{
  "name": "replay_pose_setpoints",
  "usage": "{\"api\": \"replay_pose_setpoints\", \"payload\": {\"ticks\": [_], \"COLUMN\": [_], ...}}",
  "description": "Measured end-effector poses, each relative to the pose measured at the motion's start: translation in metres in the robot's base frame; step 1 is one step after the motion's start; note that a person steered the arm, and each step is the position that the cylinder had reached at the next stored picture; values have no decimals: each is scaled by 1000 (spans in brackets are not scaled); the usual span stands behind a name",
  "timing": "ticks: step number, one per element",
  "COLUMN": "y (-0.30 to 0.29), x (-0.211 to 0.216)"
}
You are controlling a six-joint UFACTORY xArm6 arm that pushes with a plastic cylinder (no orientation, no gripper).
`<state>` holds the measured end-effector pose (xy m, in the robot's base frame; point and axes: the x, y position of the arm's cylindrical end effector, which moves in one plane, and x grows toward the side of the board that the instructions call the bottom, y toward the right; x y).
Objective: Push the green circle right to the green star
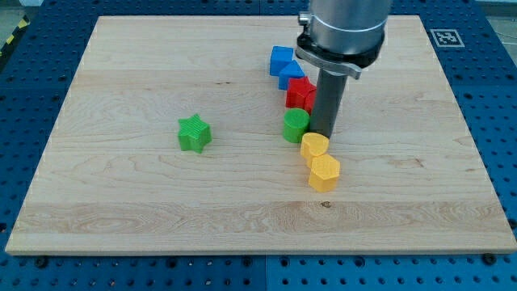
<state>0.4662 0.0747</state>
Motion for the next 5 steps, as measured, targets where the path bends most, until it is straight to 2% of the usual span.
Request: {"api": "replay_pose_setpoints", "payload": {"ticks": [2, 5], "y": [-3, -59], "x": [-19, -13]}}
